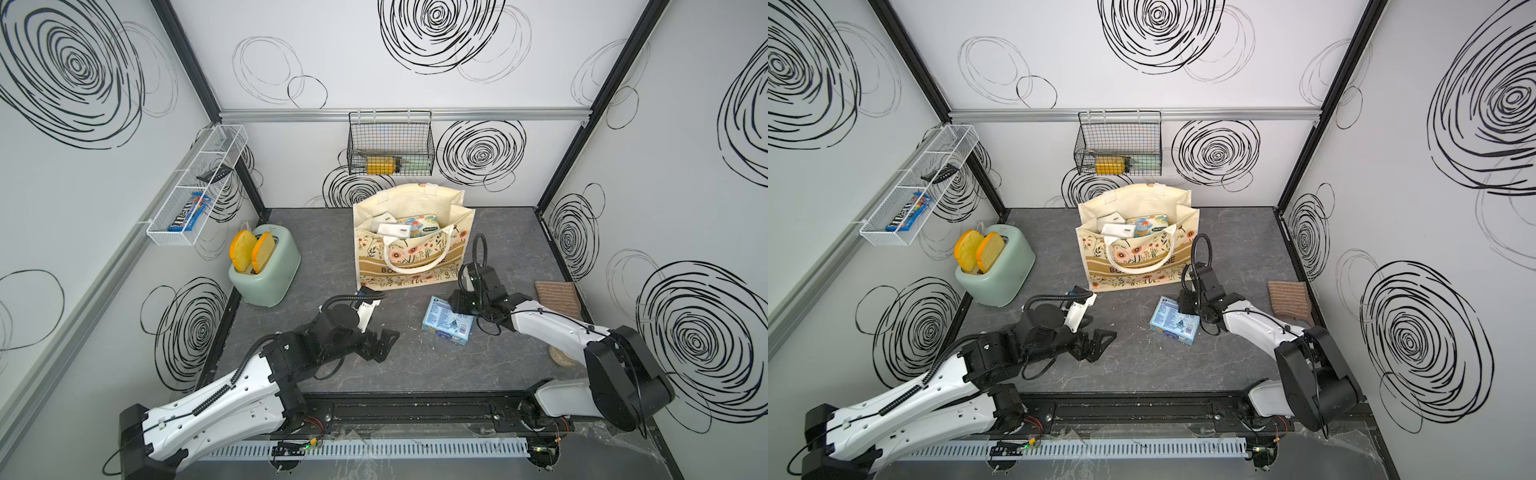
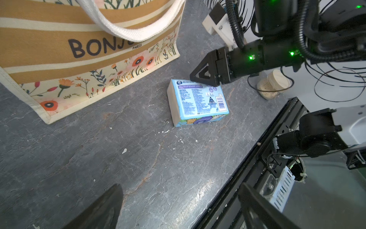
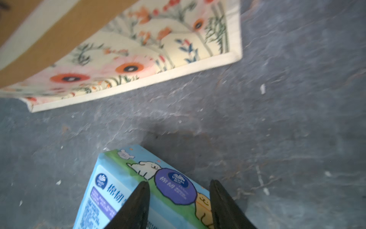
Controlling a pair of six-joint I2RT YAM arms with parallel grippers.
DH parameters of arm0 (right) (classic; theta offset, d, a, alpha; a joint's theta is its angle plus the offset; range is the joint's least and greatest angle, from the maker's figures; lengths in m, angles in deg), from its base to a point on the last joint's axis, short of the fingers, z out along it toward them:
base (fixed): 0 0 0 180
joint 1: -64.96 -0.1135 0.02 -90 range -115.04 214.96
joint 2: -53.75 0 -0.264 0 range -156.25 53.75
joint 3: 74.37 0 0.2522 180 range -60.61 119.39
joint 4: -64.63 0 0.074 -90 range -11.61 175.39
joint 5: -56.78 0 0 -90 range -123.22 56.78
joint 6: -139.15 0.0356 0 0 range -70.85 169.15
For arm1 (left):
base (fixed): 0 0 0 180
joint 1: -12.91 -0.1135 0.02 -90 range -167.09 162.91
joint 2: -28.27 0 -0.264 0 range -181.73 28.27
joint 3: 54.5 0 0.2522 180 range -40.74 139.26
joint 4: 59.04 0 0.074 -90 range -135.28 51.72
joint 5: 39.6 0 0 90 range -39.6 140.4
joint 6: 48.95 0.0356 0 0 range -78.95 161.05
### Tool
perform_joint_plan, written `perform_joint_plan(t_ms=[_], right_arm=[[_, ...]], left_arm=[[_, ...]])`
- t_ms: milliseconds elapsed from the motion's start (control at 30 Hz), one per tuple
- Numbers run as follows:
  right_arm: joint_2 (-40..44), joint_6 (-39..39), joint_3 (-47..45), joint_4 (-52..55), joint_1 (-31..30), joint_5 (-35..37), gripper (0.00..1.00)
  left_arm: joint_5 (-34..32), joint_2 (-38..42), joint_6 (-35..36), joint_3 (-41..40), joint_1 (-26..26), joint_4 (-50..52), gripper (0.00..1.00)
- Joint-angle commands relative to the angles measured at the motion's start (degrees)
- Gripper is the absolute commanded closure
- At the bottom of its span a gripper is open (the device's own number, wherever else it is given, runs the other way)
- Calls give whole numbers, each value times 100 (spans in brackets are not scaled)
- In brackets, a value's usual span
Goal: Put tissues into the canvas bag
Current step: Move the pack of facial tissues to the center of the board.
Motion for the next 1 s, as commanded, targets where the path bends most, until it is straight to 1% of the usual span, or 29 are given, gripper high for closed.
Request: perform_joint_plan(t_ms=[0, 67, 167, 300, 433, 533, 633, 733, 833, 967], right_arm=[[262, 455, -168, -287, -480, -155, 46], [374, 611, -242, -387, -834, -141, 45], [475, 750, -265, -402, -1281, -276, 45], [830, 666, -178, -29, -1622, -263, 42], [1775, 740, -236, 665, -1478, 435, 40], [2701, 594, -633, 716, -1264, 543, 39], [3548, 676, -1069, 885, -1005, 287, 38], [4060, 844, -1394, 1151, -774, -161, 37], [4569, 1087, -1758, 1212, -692, -454, 36], [5036, 1368, -2169, 1257, -671, -514, 36]], left_arm=[[-118, -94, -132, -33, 63, -217, 4], [-159, -122, -282, -113, 125, -306, 4], [-62, -98, -740, -447, 157, -598, 4], [265, -82, -1251, -957, 198, -1133, 4], [243, -177, -1464, -1148, 309, -1368, 4], [210, -362, -1537, -1150, 350, -1485, 4], [321, -677, -1517, -1150, 367, -1774, 4], [424, -1112, -1455, -1078, 376, -2062, 4], [614, -1543, -1410, -930, 376, -2301, 0], [793, -1939, -1360, -801, 376, -2554, 6]])
